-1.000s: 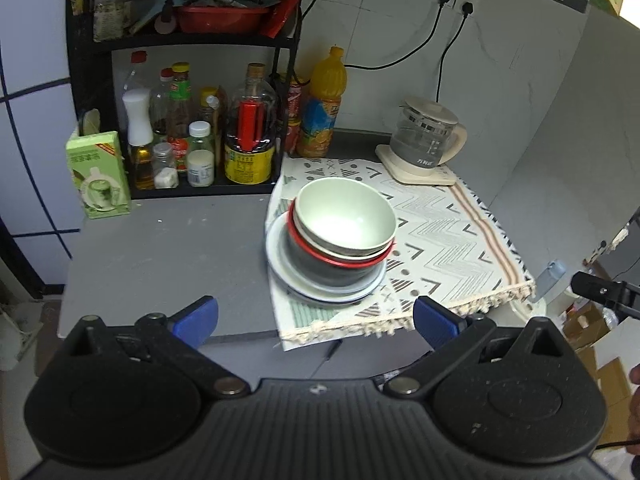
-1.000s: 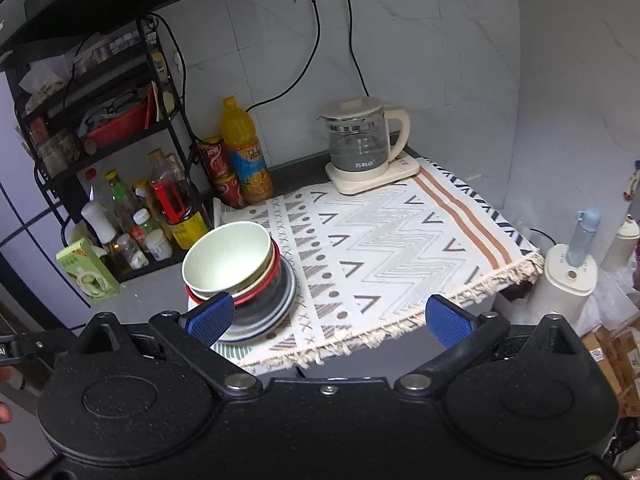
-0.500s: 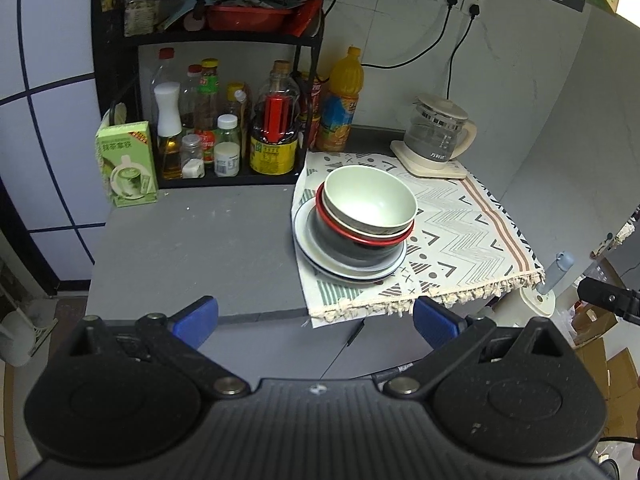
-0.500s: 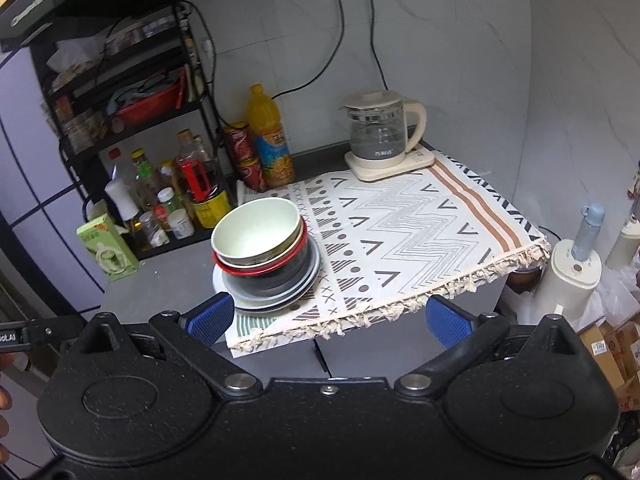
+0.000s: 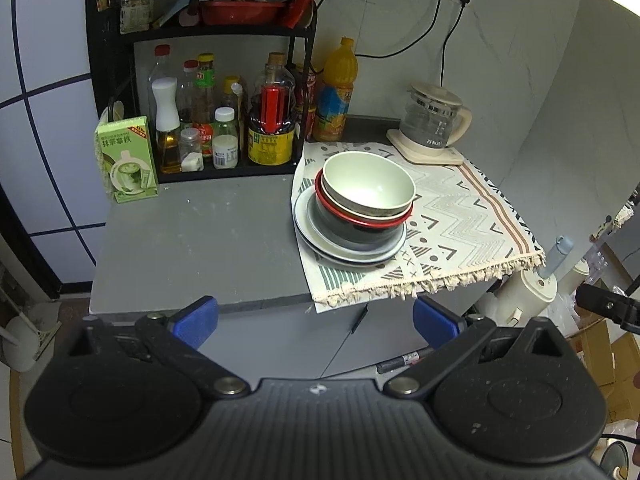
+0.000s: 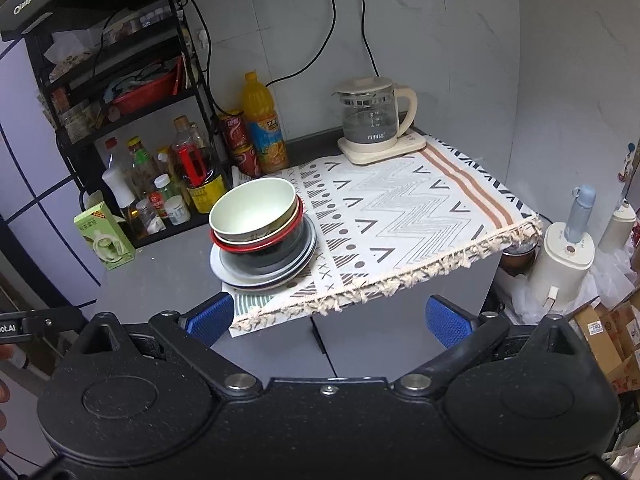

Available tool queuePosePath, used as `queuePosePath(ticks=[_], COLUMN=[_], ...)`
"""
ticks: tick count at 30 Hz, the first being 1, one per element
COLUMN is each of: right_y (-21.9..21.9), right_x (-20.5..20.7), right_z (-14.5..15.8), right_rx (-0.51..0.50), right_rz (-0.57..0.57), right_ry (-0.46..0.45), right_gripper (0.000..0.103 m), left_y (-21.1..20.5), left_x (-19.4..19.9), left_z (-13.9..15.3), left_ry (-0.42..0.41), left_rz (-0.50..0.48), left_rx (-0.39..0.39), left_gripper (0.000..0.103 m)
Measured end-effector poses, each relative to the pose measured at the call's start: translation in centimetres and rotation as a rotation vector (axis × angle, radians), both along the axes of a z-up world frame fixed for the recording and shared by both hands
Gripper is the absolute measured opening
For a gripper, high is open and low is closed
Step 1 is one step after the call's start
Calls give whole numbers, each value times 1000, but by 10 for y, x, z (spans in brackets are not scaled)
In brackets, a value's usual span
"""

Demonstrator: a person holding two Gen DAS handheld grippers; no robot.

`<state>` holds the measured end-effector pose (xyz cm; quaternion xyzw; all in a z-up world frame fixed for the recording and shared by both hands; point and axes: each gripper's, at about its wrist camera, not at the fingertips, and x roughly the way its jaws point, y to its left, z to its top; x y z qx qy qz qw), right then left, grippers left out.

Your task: Organize plates and bowls

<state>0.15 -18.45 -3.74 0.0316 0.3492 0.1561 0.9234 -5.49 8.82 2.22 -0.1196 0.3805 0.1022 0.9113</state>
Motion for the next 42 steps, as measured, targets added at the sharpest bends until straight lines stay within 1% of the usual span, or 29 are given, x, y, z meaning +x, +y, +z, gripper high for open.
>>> queuePosePath(ticks=[5, 20, 24, 26, 29, 42], right_y=[1, 2, 3, 4, 7, 17], right_x=[-3, -5, -5, -4, -2, 1], right_z=[0, 2, 3, 3, 6, 7], right_rx=[-13, -5, -8, -4, 10, -5], right_rz=[10, 7, 9, 10, 18, 20], right_ry=[2, -2, -4, 3, 9, 4], right_gripper=[103, 103, 103, 103, 103, 103], left_y=[-3, -5, -6, -4, -2, 4], left_x=[-3, -6, -4, -4, -3, 3], left_z=[-2, 0, -1, -1, -1, -2], left_ry=[5, -2, -1, 1, -3, -4], left_rz=[-3, -15, -16, -16, -18, -21], left_rx=[3, 8, 35, 20, 24, 12], left_gripper=[102, 102, 102, 102, 102, 102])
